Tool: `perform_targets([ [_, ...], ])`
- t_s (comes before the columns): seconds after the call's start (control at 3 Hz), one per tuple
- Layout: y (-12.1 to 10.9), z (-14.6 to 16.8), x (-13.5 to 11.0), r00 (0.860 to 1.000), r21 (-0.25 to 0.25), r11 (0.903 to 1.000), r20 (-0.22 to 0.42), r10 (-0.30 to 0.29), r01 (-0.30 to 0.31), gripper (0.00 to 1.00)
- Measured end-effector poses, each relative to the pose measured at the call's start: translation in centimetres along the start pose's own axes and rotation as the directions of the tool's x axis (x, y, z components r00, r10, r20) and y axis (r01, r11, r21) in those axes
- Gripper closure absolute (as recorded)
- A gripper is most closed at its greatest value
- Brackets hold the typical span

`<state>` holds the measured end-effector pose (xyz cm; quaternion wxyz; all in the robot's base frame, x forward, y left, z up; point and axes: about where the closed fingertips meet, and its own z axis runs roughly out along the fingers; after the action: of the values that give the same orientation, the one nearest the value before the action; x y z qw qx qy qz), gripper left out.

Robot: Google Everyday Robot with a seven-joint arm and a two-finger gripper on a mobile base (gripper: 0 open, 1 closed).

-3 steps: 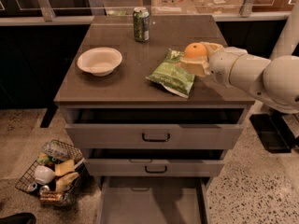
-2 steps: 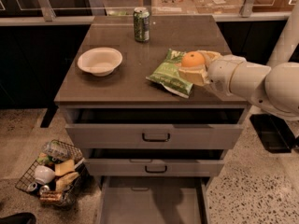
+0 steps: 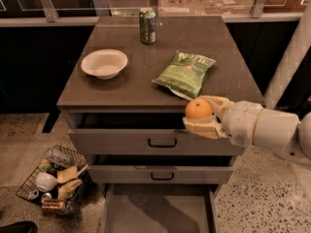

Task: Place orange into bottom drawer

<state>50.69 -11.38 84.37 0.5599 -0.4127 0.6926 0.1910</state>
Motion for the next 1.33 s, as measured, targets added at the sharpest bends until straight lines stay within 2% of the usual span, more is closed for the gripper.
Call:
perform_targets([
  [0.33, 4.7, -3.5, 2.8, 1.000, -0.108, 0.9941, -0.022, -0.011, 0.009, 1.00],
  [0.67, 6.1, -4.8, 8.7, 0.991, -0.134, 0.9909, -0.132, -0.025, 0.007, 1.00],
  [1.0, 6.1, -4.8, 8.7, 0.991, -0.134, 0.9909, -0.132, -0.025, 0.007, 1.00],
  [1.33, 5.8, -3.6, 10.8, 0.992, -0.129, 0.9916, -0.126, -0.002, -0.014, 1.00],
])
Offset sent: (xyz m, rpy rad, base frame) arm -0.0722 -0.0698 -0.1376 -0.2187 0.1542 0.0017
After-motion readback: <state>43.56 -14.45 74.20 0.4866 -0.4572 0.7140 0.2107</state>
